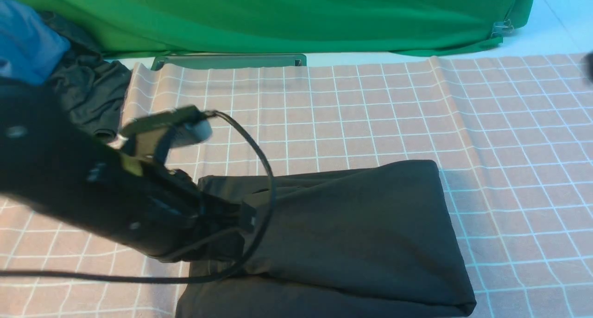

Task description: Fold a long-sleeved shirt over a pink coffee tablecloth.

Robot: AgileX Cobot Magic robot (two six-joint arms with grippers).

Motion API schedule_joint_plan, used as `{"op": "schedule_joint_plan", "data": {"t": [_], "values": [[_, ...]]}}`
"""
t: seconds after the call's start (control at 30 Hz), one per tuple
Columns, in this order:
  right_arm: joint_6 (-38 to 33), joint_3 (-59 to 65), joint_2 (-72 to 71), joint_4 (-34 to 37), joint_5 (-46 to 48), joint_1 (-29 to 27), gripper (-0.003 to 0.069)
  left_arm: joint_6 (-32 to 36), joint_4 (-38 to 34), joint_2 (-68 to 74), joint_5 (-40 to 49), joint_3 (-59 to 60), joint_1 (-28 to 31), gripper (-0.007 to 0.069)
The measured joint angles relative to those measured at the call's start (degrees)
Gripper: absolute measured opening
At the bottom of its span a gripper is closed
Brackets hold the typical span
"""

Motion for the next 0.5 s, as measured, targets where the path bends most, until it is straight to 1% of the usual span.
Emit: {"op": "schedule_joint_plan", "data": {"t": [0.03, 0.07, 0.2, 0.3, 0.33, 0.47, 0.5], "values": [[0.0, 0.37, -0.76, -0.01, -0.75, 0.0, 0.0034, -0.06, 0.0, 0.0, -0.28, 0.12, 0.0, 0.0011], [0.0, 3.73, -7.23, -0.43, -7.51, 0.0, 0.0034, -0.99, -0.07, -5.73, -3.01, 1.45, -0.05, 0.0011], [-0.26, 15.01, -23.15, -2.16, -24.05, 0.0, 0.0034, -3.36, -0.13, -20.12, -11.46, 7.32, -0.05, 0.0011], [-0.59, 22.31, -31.02, -2.16, -32.47, 0.0, 0.0034, -4.09, -0.13, -28.41, -17.62, 12.04, -0.05, 0.0011], [-0.62, 26.2, -34.63, -2.16, -36.99, 0.0, 0.0034, -4.11, -0.08, -32.74, -20.64, 14.89, -0.11, 0.0011], [-0.62, 33.05, -40.03, -2.53, -46.9, 0.0, 0.0055, -4.12, 0.09, -41.14, -28.62, 21.64, -0.11, 0.0013], [-0.62, 33.41, -40.3, -2.53, -47.47, 0.0, 0.0061, -4.12, 0.09, -41.79, -28.62, 22.29, -0.11, 0.0013]]}}
